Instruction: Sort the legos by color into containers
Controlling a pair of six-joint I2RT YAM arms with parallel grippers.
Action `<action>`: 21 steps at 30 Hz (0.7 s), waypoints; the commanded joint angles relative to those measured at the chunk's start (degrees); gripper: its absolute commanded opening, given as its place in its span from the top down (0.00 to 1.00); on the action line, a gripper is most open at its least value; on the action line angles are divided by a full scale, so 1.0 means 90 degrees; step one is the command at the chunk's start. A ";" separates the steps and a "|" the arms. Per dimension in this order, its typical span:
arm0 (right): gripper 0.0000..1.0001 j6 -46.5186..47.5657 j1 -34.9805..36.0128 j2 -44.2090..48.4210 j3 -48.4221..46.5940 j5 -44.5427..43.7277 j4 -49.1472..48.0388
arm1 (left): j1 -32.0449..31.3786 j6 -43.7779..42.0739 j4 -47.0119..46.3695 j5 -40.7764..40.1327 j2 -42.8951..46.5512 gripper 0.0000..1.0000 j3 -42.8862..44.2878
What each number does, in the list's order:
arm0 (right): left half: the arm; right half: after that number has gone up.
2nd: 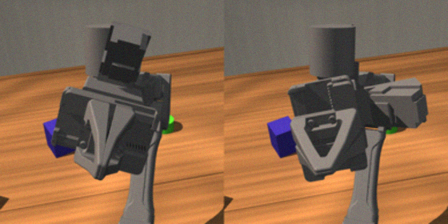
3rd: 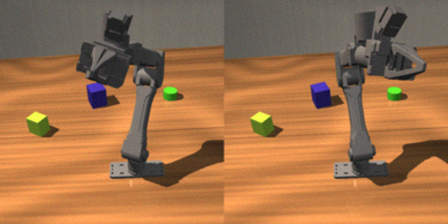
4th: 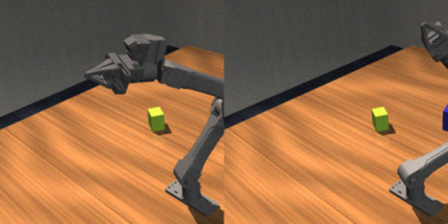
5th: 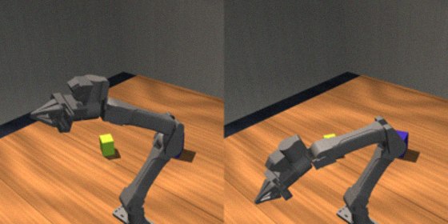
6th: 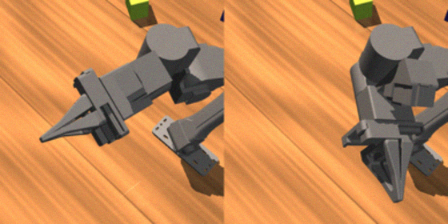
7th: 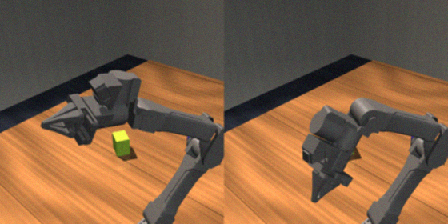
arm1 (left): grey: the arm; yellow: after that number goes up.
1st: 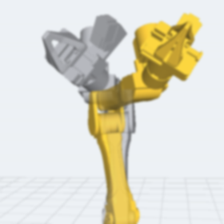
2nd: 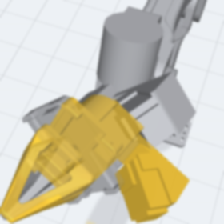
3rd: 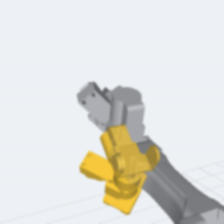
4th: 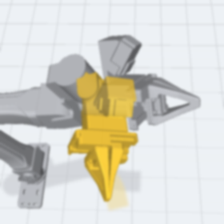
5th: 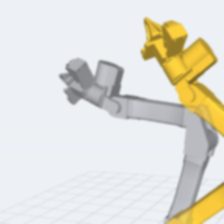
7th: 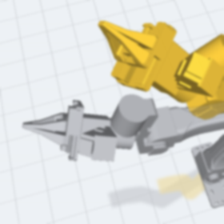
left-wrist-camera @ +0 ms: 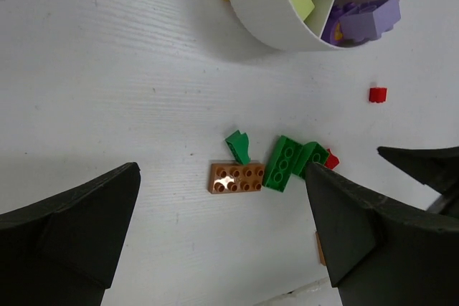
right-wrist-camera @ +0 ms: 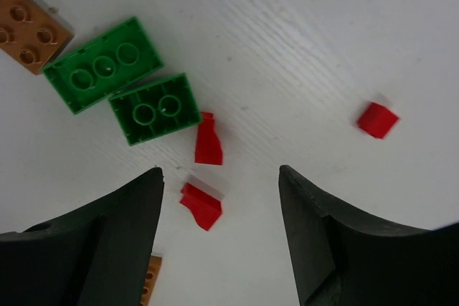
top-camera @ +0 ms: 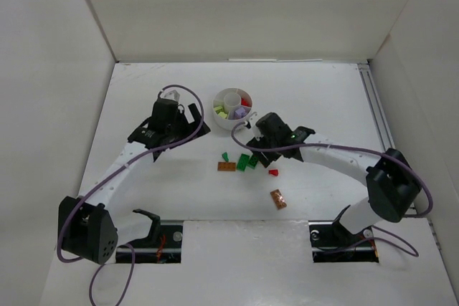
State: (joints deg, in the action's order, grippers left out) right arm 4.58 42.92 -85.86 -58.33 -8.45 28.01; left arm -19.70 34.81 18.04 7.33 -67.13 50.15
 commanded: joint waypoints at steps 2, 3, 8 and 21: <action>0.29 -0.0547 0.0241 -0.0214 0.0230 -0.0097 -0.0885 | -0.0154 0.0146 -0.0198 0.0123 0.0291 0.01 -0.0210; 0.30 -0.0548 0.0241 -0.0273 0.0231 -0.0019 -0.0963 | -0.0154 0.0214 -0.0198 0.0123 0.0369 0.01 -0.0211; 0.40 -0.0694 0.0300 -0.0528 0.0299 -0.0145 -0.1169 | -0.0154 0.0273 -0.0130 0.0055 0.0574 0.01 -0.0338; 0.49 -0.0909 0.0300 -0.1055 0.0562 -0.0252 -0.1335 | -0.0154 0.0273 0.0134 -0.0151 0.0828 0.01 -0.0397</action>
State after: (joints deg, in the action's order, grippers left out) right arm -2.26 45.41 -95.33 -54.19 -9.30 18.68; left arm -20.99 36.95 19.09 6.98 -61.47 47.24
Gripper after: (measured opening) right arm 0.521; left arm 0.989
